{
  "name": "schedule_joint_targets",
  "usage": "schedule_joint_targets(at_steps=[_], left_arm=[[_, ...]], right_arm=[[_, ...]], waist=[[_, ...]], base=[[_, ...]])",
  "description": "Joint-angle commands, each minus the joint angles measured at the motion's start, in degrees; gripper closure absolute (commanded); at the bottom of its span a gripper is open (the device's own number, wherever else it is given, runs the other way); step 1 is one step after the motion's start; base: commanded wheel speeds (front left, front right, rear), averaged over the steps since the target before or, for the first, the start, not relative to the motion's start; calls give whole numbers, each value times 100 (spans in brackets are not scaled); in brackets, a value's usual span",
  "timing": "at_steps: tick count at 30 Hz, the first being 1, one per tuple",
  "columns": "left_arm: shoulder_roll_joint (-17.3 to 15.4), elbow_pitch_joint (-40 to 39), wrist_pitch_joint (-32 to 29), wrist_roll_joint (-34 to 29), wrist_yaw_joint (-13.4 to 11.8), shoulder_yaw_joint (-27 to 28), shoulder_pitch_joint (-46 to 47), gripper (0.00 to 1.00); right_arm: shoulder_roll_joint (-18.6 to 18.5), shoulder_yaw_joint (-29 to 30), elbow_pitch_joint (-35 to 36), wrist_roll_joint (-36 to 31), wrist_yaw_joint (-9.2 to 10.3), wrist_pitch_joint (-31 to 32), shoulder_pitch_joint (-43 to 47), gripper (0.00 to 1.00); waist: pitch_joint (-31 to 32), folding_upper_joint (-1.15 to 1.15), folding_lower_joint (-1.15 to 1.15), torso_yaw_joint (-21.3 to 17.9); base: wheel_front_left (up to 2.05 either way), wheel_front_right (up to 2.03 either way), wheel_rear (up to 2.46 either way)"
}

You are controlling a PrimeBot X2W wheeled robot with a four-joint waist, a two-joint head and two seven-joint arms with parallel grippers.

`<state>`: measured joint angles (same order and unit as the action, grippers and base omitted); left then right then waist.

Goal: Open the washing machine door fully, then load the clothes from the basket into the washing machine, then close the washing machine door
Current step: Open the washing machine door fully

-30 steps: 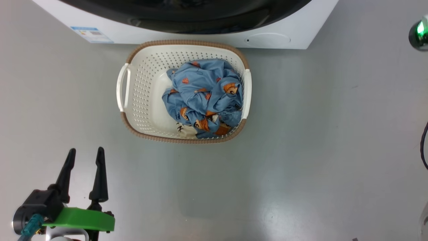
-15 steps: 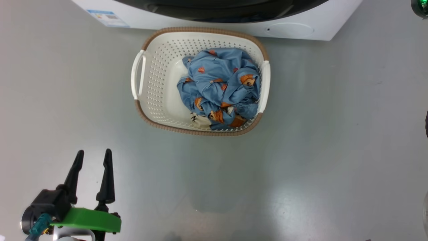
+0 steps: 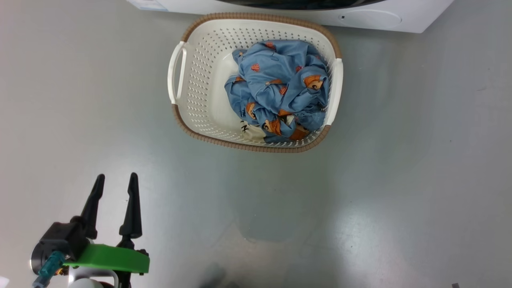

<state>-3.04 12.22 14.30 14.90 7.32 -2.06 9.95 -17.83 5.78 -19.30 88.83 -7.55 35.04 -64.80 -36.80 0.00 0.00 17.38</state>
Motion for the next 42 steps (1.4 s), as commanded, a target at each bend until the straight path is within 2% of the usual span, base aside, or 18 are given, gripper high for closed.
schedule_joint_targets(at_steps=[1, 12, 27, 42], left_arm=[[-122, -100, 70, 49, 17, 193, 15, 0], [-74, -69, 70, 58, 17, 256, 29, 0], [-40, -124, 70, 100, 17, 369, 69, 0], [-39, -236, 70, 109, 17, 576, 202, 0]], right_arm=[[66, -62, 166, -14, 6, -9, -175, 100], [58, -187, 173, 11, 6, 121, -336, 100], [188, -517, 280, 64, 6, 474, -343, 100], [419, -801, 1223, 226, 6, 864, 446, 100]], waist=[[-47, 0, 0, 36], [-22, 0, 0, 101], [-161, 0, 0, -5], [-180, 0, 0, -411]], base=[[0, 0, 0], [0, 0, 0], [0, 0, 0], [0, 0, 0]])
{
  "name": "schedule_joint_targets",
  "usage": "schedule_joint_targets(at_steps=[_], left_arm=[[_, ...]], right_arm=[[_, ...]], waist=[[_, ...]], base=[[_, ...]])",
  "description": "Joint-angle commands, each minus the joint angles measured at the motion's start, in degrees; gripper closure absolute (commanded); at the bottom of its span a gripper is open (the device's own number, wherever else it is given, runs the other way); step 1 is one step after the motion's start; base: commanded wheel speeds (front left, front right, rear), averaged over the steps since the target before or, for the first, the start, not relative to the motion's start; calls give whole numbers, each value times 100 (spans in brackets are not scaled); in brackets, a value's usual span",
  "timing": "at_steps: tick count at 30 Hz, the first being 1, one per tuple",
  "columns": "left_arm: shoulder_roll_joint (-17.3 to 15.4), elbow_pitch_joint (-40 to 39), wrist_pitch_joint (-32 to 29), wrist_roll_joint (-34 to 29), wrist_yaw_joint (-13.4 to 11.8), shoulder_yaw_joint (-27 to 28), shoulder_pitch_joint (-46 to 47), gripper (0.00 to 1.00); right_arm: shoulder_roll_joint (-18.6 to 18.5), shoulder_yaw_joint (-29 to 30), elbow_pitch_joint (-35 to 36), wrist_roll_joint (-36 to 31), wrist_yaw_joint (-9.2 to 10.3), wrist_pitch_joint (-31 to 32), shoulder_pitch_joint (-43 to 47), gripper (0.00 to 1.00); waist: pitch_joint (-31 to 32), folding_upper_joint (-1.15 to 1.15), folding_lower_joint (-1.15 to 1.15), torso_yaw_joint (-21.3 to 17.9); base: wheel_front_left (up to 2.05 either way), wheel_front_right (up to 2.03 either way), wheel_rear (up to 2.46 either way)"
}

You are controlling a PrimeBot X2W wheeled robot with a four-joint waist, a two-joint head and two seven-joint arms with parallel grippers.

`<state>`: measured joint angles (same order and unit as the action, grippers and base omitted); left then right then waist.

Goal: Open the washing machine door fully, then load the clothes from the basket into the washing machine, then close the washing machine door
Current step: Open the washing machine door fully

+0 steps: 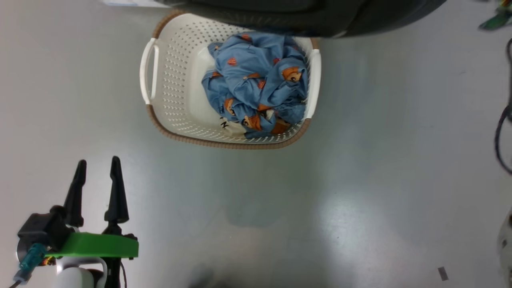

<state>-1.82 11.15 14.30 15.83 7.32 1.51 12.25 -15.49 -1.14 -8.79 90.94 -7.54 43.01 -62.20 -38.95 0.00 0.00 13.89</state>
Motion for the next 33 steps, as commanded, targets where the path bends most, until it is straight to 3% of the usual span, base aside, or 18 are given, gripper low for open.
schedule_joint_targets(at_steps=[1, 15, 23, 33], left_arm=[[-162, -126, 70, 19, 17, 229, -16, 0], [-145, -39, 70, 51, 17, 334, -84, 0], [-117, 99, 70, 50, 17, 421, -350, 0], [-108, 158, 70, -40, 17, 278, -543, 0]], right_arm=[[199, -141, 218, 17, 5, 98, 277, 100], [765, -777, 273, -45, 5, 241, 1480, 100], [1066, -1218, 90, 87, 5, 394, 2094, 100], [1233, -1612, 0, 313, 5, 314, 2614, 100]], waist=[[65, 0, 0, -95], [841, 0, 0, -419], [1535, 0, 0, -381], [1970, 0, 0, -267]], base=[[0, 0, 0], [0, 0, 0], [0, 0, 0], [0, 0, 0]])
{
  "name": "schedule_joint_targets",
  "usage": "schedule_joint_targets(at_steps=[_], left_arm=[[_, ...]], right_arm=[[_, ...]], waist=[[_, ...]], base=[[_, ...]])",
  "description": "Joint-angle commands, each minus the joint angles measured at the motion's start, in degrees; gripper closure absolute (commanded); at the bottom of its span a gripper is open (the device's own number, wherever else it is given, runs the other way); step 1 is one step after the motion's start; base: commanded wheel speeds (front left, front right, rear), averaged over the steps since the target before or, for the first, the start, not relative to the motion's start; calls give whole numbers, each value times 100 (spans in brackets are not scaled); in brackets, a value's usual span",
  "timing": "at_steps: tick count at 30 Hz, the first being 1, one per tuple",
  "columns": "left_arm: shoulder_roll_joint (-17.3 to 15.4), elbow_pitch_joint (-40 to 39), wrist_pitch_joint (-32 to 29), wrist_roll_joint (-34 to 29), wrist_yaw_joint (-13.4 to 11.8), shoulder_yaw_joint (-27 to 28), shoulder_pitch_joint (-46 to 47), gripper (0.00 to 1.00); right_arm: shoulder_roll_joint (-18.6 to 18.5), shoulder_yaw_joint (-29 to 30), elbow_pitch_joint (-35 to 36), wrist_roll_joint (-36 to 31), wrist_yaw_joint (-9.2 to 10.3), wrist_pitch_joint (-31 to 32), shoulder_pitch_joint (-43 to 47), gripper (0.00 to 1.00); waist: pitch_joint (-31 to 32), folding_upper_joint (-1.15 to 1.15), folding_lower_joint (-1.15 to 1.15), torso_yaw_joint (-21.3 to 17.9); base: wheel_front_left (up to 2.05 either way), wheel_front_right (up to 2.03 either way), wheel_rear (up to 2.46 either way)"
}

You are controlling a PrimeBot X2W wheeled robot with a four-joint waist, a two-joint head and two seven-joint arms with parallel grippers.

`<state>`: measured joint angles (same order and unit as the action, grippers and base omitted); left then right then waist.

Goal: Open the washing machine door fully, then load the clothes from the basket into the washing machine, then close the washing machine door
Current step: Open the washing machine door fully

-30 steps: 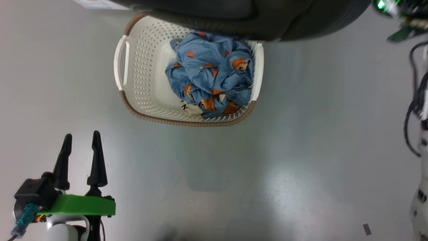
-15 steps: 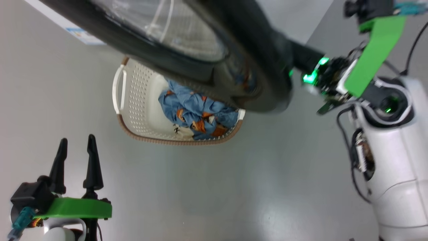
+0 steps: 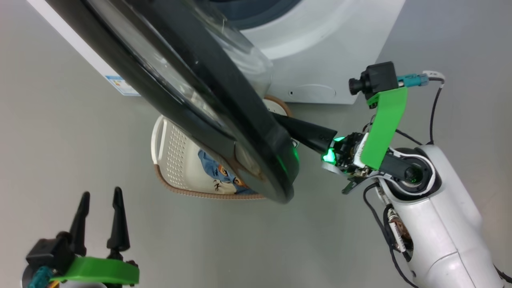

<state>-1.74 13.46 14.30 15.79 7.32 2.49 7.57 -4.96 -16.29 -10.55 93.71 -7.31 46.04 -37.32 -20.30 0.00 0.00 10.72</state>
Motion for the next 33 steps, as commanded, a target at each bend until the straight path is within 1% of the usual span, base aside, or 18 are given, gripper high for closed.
schedule_joint_targets(at_steps=[1, 15, 27, 28, 29, 32, 33], left_arm=[[-115, -63, 70, -48, 17, 164, -82, 0], [-114, 32, 70, 56, 17, 69, -99, 0], [-114, 82, 70, 59, 17, 59, -156, 0], [-114, 82, 70, 59, 17, 59, -156, 0], [-114, 94, 70, 54, 17, 67, -158, 0], [-114, 100, 70, 57, 17, 63, -167, 0], [-114, 100, 70, 57, 17, 63, -167, 0]], right_arm=[[188, -161, 173, 39, -18, -22, 156, 100], [207, -1178, -75, 376, -18, -700, 356, 100], [208, -2176, -240, 771, -18, -1412, 244, 100], [208, -2176, -240, 771, -18, -1412, 244, 100], [208, -2351, -271, 855, -18, -1553, 213, 100], [208, -2592, -293, 1007, -18, -1793, 177, 100], [208, -2592, -293, 1007, -18, -1793, 177, 100]], waist=[[126, 0, 0, 52], [443, 0, 0, 225], [630, 0, 0, 336], [630, 0, 0, 336], [661, 0, 0, 340], [703, 0, 0, 340], [703, 0, 0, 340]], base=[[0, 0, 0], [0, 0, 0], [0, 0, 0], [0, 0, 0], [0, 0, 0], [0, 0, 0], [0, 0, 0]])
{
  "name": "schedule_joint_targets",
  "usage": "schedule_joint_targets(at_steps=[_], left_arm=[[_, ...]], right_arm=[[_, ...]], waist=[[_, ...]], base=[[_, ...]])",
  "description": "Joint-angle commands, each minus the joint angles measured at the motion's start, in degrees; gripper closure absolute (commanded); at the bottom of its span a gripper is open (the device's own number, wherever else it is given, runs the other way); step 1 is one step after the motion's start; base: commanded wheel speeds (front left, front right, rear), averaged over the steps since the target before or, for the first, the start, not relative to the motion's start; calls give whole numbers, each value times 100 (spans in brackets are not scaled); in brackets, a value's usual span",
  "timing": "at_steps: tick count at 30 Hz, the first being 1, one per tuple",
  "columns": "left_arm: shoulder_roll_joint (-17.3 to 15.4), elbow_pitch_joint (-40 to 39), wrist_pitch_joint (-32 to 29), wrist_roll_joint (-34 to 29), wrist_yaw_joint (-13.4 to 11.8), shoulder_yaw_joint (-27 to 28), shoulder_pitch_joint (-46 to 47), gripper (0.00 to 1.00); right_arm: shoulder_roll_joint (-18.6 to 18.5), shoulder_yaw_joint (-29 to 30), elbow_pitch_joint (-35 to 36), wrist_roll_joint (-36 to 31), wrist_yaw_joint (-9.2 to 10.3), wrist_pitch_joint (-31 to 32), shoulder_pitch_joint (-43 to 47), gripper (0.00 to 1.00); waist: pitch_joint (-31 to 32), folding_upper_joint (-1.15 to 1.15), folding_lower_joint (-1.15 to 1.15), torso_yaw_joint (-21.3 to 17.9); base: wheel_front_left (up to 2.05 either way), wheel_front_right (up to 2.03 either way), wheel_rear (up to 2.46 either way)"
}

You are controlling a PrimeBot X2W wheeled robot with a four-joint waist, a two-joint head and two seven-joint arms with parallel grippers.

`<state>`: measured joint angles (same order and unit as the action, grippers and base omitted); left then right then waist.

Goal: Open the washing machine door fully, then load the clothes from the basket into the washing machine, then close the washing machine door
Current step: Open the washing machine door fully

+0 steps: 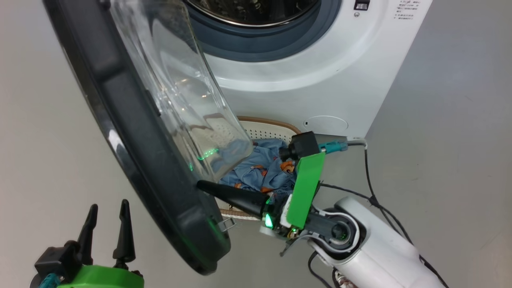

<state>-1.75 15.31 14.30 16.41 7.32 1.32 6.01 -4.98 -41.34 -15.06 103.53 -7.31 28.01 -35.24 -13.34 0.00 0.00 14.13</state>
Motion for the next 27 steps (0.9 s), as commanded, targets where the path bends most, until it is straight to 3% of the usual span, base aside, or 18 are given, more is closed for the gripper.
schedule_joint_targets(at_steps=[1, 11, 18, 21, 23, 24, 25, 27], left_arm=[[-113, -81, 70, 8, 17, 178, -16, 0], [-113, -57, 70, 5, 17, 156, -5, 0], [-113, -28, 70, -72, 17, 269, -77, 0], [-113, -17, 70, -105, 17, 351, -145, 0], [-113, -3, 70, -124, 17, 411, -199, 0], [-113, 5, 70, -134, 17, 440, -227, 0], [-113, 10, 70, -143, 17, 468, -256, 0], [-113, 20, 70, -161, 17, 515, -311, 0]], right_arm=[[210, -242, 148, 110, -18, -158, -59, 100], [210, -634, 75, 374, -18, -737, -161, 100], [210, -459, 214, 65, -18, -938, -42, 97], [210, -274, 406, -466, -18, -1158, 56, 65], [189, -129, 563, -875, -18, -1396, 174, 51], [131, -78, 642, -1153, -18, -1597, 225, 21], [73, -30, 722, -1366, -18, -1824, 299, 4], [-196, -21, 782, -2013, -18, -2478, 365, 0]], waist=[[29, 0, 0, -4], [104, 0, 0, -72], [263, 0, 0, -215], [362, 0, 0, -299], [434, 0, 0, -346], [479, 0, 0, -368], [522, 0, 0, -391], [620, 0, 0, -432]], base=[[0, 0, 0], [0, 0, 0], [0, 0, 0], [0, 0, 0], [0, 0, 0], [0, 0, 0], [0, 0, 0], [0, 0, 0]])
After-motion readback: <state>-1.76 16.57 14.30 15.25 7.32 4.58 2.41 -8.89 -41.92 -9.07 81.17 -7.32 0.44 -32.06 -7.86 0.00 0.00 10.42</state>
